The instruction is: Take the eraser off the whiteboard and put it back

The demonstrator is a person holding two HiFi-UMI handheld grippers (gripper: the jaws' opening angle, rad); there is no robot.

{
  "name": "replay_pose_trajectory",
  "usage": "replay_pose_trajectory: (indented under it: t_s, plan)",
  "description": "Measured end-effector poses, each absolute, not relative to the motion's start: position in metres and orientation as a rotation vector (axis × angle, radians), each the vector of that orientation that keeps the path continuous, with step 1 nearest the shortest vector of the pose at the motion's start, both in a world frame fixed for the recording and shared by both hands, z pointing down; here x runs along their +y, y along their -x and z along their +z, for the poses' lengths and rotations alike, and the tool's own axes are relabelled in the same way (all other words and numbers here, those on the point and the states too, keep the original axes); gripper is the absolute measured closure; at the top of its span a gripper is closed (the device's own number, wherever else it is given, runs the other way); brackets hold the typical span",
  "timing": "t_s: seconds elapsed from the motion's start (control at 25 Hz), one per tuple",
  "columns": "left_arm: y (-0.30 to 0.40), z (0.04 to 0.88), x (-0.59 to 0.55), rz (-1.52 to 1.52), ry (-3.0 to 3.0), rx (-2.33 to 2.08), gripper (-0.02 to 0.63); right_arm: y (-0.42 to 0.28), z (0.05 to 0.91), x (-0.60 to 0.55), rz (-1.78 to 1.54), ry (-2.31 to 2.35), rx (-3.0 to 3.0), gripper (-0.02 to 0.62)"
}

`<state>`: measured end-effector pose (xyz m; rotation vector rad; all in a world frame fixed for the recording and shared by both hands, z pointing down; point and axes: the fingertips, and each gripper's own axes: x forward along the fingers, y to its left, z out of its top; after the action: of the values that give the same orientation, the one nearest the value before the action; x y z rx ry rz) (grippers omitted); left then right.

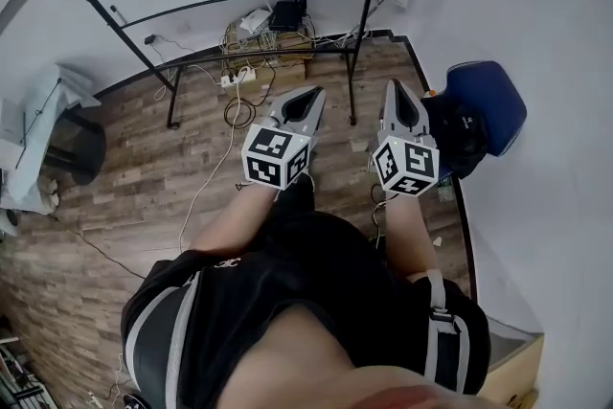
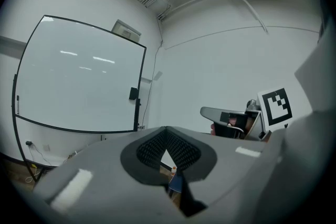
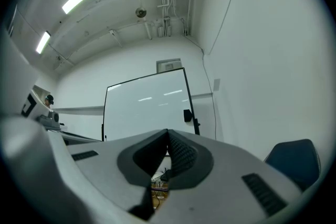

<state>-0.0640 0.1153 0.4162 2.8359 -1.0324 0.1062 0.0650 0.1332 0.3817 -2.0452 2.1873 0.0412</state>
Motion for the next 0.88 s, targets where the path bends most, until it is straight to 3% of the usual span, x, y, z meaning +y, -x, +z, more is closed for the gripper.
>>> replay_pose_trajectory:
  t_s: [0.88]
  plan:
    - [0.008, 0.414, -0.057, 0.083, -2.860, -1.004, 0.597, -0.123, 0.375, -0.024, 0.102, 2.093, 2.165, 0.591]
